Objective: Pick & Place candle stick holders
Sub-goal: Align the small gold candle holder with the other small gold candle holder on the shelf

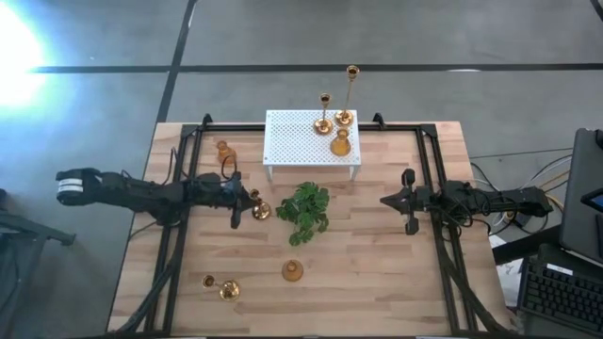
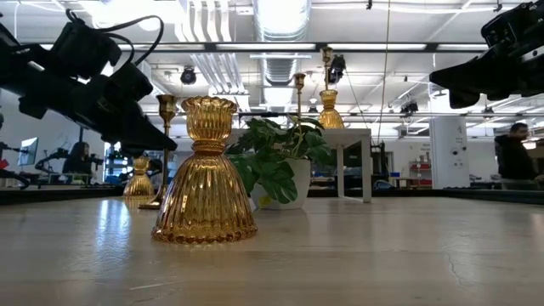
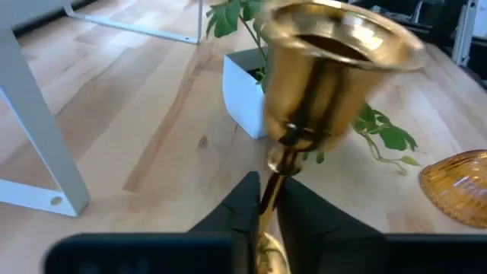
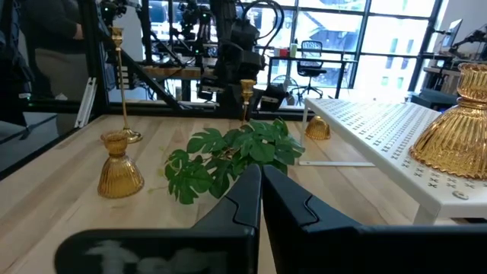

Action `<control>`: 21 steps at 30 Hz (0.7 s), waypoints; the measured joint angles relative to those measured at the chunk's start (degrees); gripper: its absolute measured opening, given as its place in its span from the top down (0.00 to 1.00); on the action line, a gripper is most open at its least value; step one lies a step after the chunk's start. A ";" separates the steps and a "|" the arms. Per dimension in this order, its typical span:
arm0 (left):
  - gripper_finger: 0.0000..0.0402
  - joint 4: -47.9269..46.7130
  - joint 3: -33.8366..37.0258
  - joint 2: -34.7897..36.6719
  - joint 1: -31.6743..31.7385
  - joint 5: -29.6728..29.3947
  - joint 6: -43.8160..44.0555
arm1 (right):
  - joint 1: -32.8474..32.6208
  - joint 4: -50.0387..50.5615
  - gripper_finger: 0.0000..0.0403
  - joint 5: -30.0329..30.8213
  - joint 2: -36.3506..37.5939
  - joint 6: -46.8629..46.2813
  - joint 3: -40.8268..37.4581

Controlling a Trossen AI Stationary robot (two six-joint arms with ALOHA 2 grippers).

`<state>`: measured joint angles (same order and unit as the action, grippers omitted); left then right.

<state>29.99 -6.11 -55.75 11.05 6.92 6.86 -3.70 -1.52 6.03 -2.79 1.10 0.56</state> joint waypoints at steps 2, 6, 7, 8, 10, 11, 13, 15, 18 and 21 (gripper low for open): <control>0.95 0.40 -0.07 0.02 0.03 0.03 -0.83 | 0.00 -0.02 0.98 -0.01 0.00 -0.02 0.00; 0.95 0.98 -0.04 0.00 0.00 0.01 -1.68 | -0.01 0.00 0.98 0.01 0.02 -0.01 0.00; 0.95 1.08 -0.04 0.00 0.00 -0.02 -1.69 | -0.02 0.00 0.98 0.00 0.02 -0.01 0.00; 0.95 1.10 -0.04 0.00 0.00 -0.02 -1.71 | -0.02 -0.02 0.98 0.02 0.00 0.00 0.00; 0.95 1.08 -0.04 0.00 0.00 -0.02 -1.70 | -0.02 0.00 0.98 -0.01 0.00 0.00 0.00; 0.95 1.10 -0.04 0.00 0.00 -0.02 -1.62 | -0.02 0.00 0.98 0.01 0.02 -0.02 0.00; 0.95 1.16 -0.04 0.00 0.00 -0.06 -0.87 | -0.02 0.00 0.98 -0.01 0.01 0.00 0.00; 0.95 1.27 -0.04 0.00 0.00 -0.09 -0.59 | -0.02 0.00 0.98 0.01 0.00 -0.02 0.00; 0.95 1.76 -0.04 0.00 0.00 -0.09 -0.29 | -0.01 0.00 0.98 0.02 0.02 -0.01 0.00; 0.95 3.02 -0.04 0.02 0.00 -0.16 -0.23 | -0.01 0.00 0.98 0.01 0.02 -0.01 0.00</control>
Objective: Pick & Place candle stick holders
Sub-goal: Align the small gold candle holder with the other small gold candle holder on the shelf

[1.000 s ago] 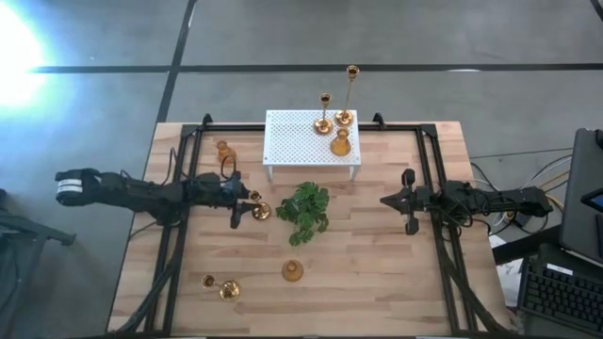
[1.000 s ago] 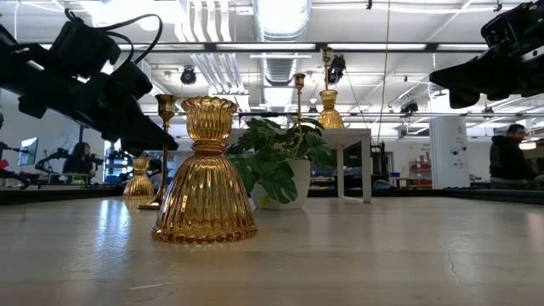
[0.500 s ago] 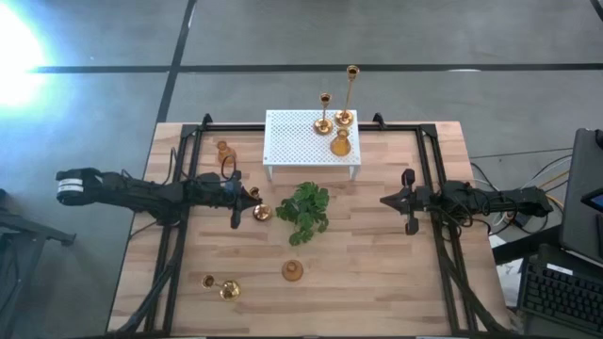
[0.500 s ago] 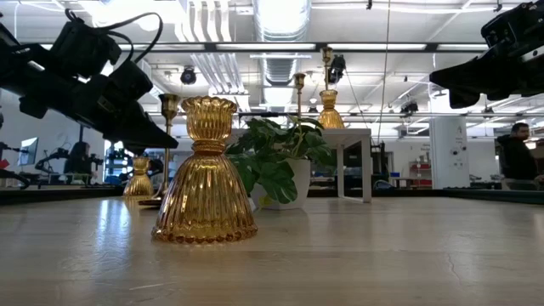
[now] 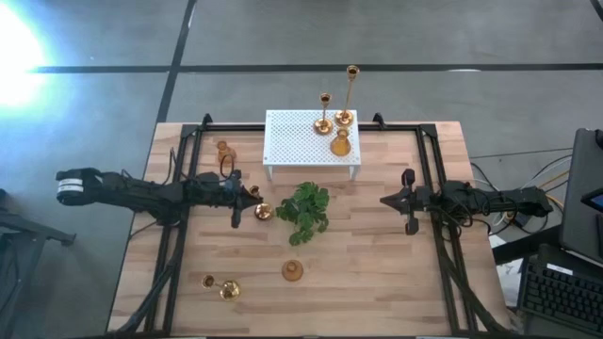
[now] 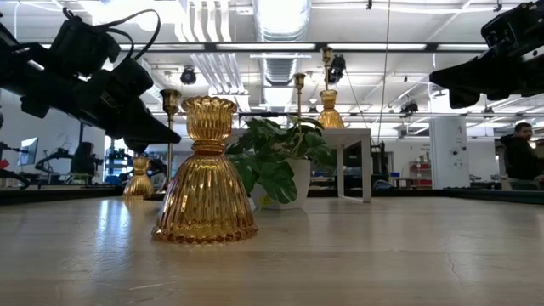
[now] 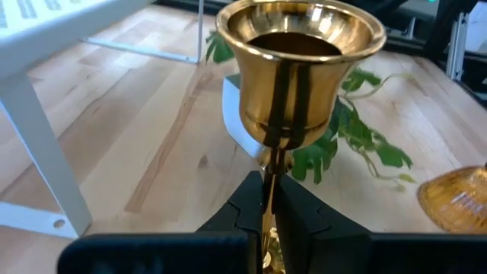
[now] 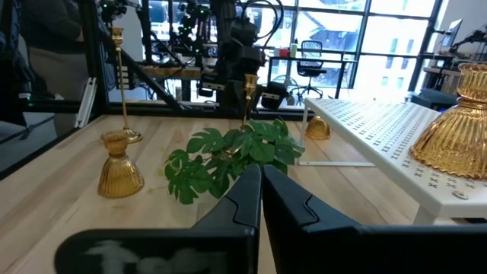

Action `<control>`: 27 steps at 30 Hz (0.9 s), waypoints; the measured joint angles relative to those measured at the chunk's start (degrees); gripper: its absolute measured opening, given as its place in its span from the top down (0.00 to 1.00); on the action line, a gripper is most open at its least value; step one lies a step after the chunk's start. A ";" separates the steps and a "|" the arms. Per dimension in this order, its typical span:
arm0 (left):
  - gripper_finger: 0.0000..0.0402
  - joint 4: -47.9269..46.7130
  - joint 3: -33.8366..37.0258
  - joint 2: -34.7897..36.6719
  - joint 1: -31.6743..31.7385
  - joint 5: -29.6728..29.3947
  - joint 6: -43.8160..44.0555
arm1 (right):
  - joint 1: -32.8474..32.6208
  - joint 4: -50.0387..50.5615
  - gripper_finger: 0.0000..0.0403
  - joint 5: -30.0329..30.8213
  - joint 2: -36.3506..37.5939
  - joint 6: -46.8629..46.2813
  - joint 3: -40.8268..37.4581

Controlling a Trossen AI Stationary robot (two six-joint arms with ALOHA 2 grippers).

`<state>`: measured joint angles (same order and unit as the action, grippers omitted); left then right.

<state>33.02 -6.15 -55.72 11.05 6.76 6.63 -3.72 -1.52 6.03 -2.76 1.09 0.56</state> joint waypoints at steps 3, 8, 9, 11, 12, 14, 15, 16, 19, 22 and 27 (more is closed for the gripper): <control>0.95 -0.26 -0.56 0.00 0.00 -0.19 0.04 | 0.01 -0.01 0.98 0.00 -0.02 0.01 0.00; 0.95 -0.71 -3.34 0.00 0.00 -0.21 -0.28 | -0.01 0.00 0.98 0.01 -0.01 -0.01 0.00; 0.95 -1.09 -3.99 0.00 0.00 -0.21 -0.54 | -0.01 -0.01 0.98 -0.01 -0.01 0.00 0.00; 0.95 -2.09 -5.57 0.00 0.00 -0.21 -1.14 | 0.01 0.00 0.98 -0.01 0.00 0.01 0.00; 0.95 -2.65 -6.36 0.02 0.00 -0.21 -1.54 | -0.01 0.00 0.98 -0.01 0.00 -0.01 0.00; 0.95 -4.11 -7.95 0.02 0.01 -0.23 -2.12 | 0.00 -0.01 0.98 0.01 -0.01 0.01 0.00; 0.95 -5.01 -8.79 0.02 0.00 -0.23 -2.29 | 0.00 0.00 0.98 -0.01 0.00 0.01 0.00; 0.95 -6.07 -9.80 0.02 0.00 -0.24 -2.52 | -0.01 -0.01 0.98 -0.01 0.00 -0.01 0.00; 0.95 -10.44 -13.19 0.02 0.01 -0.47 -3.67 | 0.01 0.00 0.98 -0.01 0.00 -0.01 0.00; 0.95 -18.03 -17.31 0.02 0.00 -2.23 -5.31 | -0.01 0.00 0.98 0.01 0.00 0.00 0.00; 0.95 -29.89 -24.11 0.02 0.02 -7.85 -8.65 | -0.01 -0.02 0.98 0.01 0.00 -0.01 0.00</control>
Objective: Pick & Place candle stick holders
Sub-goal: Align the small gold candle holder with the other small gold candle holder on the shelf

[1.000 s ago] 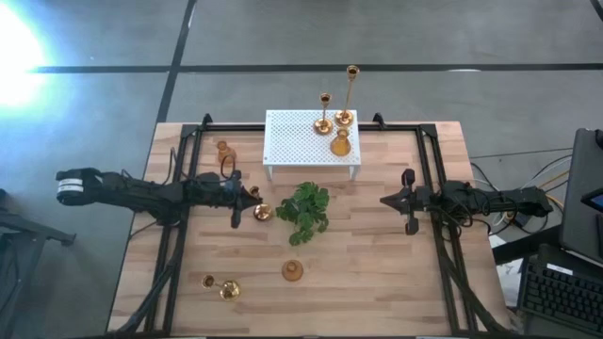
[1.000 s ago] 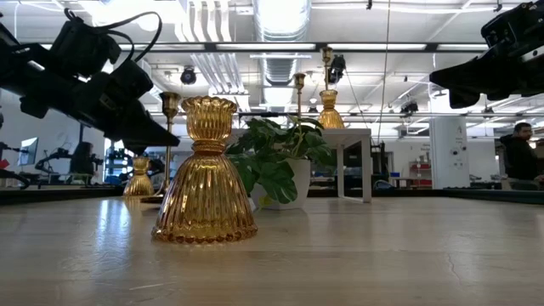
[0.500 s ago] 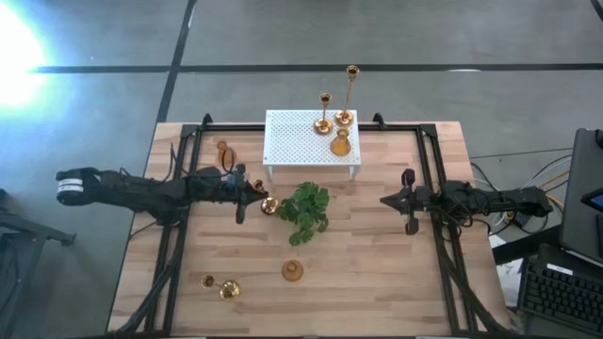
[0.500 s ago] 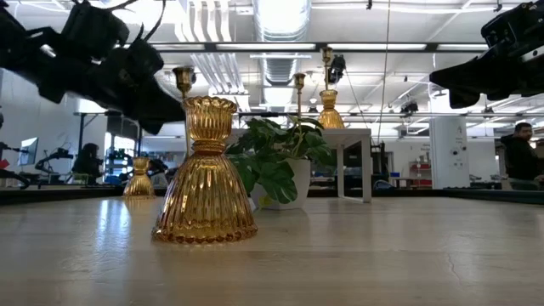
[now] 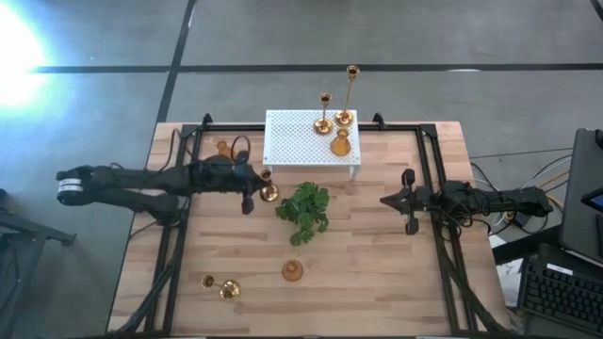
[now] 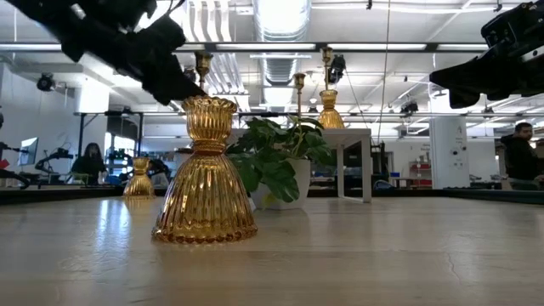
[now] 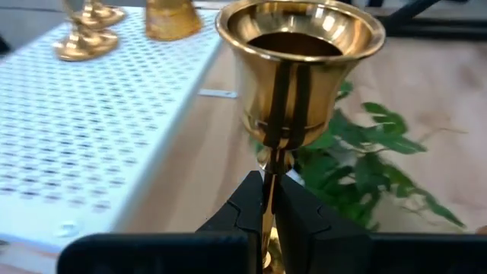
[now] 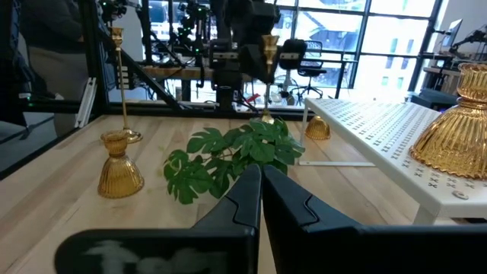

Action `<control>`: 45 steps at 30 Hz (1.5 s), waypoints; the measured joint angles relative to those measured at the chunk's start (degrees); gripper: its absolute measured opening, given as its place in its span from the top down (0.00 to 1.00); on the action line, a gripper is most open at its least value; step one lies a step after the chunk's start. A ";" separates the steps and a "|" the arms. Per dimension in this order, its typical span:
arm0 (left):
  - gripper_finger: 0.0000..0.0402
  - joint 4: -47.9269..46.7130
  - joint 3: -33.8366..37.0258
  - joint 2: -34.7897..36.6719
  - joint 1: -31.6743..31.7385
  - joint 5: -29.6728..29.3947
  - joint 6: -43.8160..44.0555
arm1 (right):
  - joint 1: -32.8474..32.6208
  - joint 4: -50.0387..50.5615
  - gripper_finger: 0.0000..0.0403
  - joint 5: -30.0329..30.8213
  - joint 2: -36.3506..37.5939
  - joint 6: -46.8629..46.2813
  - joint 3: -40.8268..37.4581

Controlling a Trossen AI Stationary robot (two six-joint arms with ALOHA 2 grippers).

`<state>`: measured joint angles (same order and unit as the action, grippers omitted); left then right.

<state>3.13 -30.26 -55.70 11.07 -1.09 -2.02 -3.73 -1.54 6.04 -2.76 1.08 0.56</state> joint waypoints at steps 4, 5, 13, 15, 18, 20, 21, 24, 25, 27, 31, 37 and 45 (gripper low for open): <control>0.95 -3.07 -4.04 0.00 0.00 -2.45 -2.33 | 0.00 0.02 0.98 -0.02 0.00 0.02 0.00; 0.95 -3.04 -4.93 0.00 0.00 -2.52 -2.89 | 0.02 0.02 0.98 -0.01 -0.01 0.01 0.00; 0.95 -2.86 -11.43 0.00 0.32 -6.81 -9.08 | 0.00 0.02 0.98 -0.02 0.00 0.00 0.00; 0.95 -2.77 -12.46 0.00 0.98 -6.98 -10.31 | 0.01 0.02 0.98 -0.01 -0.01 0.00 0.00; 0.95 -2.56 -13.81 -0.52 2.65 -6.94 -11.49 | 0.02 0.00 0.98 -0.02 0.00 0.02 0.00; 0.95 -1.63 -14.36 -1.60 4.40 -6.89 -12.07 | 0.02 0.02 0.98 0.00 0.00 0.01 0.00; 0.95 -0.83 -14.63 -2.33 5.42 -6.44 -12.33 | 0.01 0.01 0.98 -0.02 -0.01 0.01 0.00; 0.95 0.10 -16.25 -5.05 9.17 -3.03 -12.42 | 0.02 0.02 0.98 -0.02 0.00 0.01 0.00; 0.95 0.07 -16.97 -6.16 10.58 -1.50 -12.37 | 0.02 0.02 0.98 -0.02 -0.01 0.01 0.00; 0.95 0.12 -18.82 -8.74 13.26 1.88 -11.88 | 0.02 0.01 0.98 -0.02 0.00 0.01 0.00; 0.95 0.22 -23.27 -13.97 17.80 7.12 -11.80 | 0.02 0.02 0.98 -0.02 0.00 0.00 0.00; 0.95 0.29 -29.54 -21.09 23.14 13.29 -10.93 | 0.02 0.02 0.98 -0.02 -0.02 0.00 0.00; 0.95 -0.27 -35.36 -28.73 26.99 16.33 -10.55 | 0.02 0.02 0.98 -0.02 -0.02 0.00 -0.02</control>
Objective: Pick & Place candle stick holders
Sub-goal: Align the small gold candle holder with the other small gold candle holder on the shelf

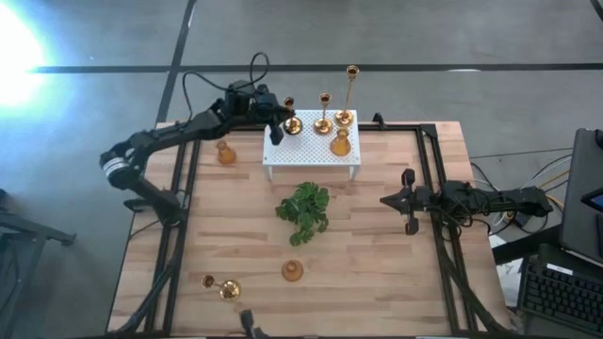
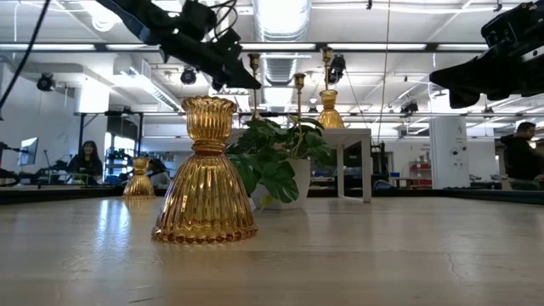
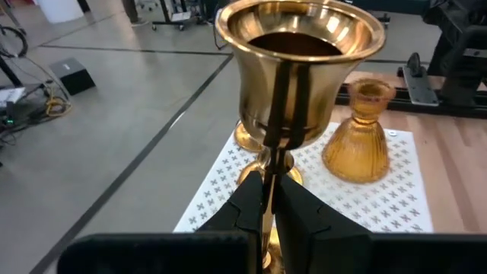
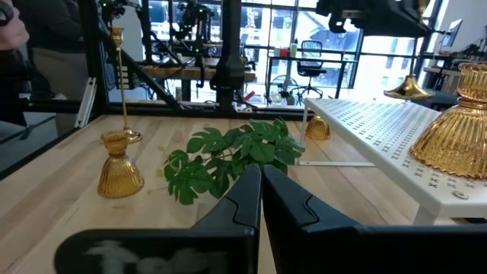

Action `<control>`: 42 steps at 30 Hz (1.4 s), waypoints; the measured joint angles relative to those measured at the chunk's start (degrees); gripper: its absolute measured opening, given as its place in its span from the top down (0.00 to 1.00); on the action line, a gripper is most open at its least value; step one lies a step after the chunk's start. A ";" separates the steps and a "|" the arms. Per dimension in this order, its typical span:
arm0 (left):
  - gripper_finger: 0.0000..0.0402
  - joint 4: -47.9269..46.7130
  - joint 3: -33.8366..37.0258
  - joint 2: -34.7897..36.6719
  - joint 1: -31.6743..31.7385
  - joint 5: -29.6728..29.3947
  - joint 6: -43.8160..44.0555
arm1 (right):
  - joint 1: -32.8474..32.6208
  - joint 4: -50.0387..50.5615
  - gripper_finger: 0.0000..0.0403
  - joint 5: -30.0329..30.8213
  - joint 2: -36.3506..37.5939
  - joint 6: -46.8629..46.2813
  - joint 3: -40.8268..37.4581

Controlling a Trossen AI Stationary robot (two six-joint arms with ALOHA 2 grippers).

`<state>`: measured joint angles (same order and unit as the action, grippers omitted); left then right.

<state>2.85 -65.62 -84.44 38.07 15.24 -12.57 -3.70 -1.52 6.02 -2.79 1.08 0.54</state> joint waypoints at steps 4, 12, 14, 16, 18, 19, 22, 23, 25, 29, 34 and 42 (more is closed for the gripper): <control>0.95 0.09 -2.61 -3.22 0.95 2.83 0.49 | -0.02 -0.02 0.98 0.00 0.00 0.00 0.00; 0.95 0.11 -4.93 -7.04 2.20 3.80 0.79 | -0.02 0.00 0.98 0.00 0.00 0.00 0.00; 0.95 0.05 -4.96 -7.36 2.68 4.02 1.19 | 0.00 -0.01 0.98 0.02 0.00 0.00 0.00; 0.95 0.08 -4.97 -7.53 3.27 4.15 1.65 | -0.02 -0.02 0.98 0.00 0.02 0.00 0.00; 0.95 0.16 -4.97 -7.69 3.90 4.56 2.07 | 0.00 -0.02 0.98 0.02 0.02 0.01 0.00; 0.95 0.28 -4.97 -7.78 4.08 4.91 2.29 | -0.02 -0.01 0.98 0.01 0.02 0.00 0.00; 0.95 0.43 -4.97 -8.16 4.53 5.89 2.96 | 0.00 -0.02 0.98 0.00 0.02 0.00 0.00; 0.95 0.64 -4.97 -8.35 4.59 6.68 3.22 | 0.00 -0.02 0.98 0.02 0.02 0.01 0.00; 0.95 0.83 -4.97 -8.73 4.59 7.77 3.38 | 0.00 -0.02 0.98 0.01 0.01 0.01 0.00; 0.95 1.11 -4.97 -9.29 4.59 8.27 3.40 | 0.00 -0.02 0.98 0.02 0.00 0.00 0.00; 0.95 1.25 -4.97 -9.52 4.59 8.34 3.40 | -0.01 -0.02 0.98 0.01 0.01 0.00 0.00; 0.95 2.14 -4.97 -9.52 4.57 9.34 3.20 | 0.00 -0.02 0.98 0.00 0.00 0.00 0.00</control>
<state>4.99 -70.59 -93.95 42.63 24.58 -9.37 -3.70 -1.54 6.02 -2.78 1.08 0.54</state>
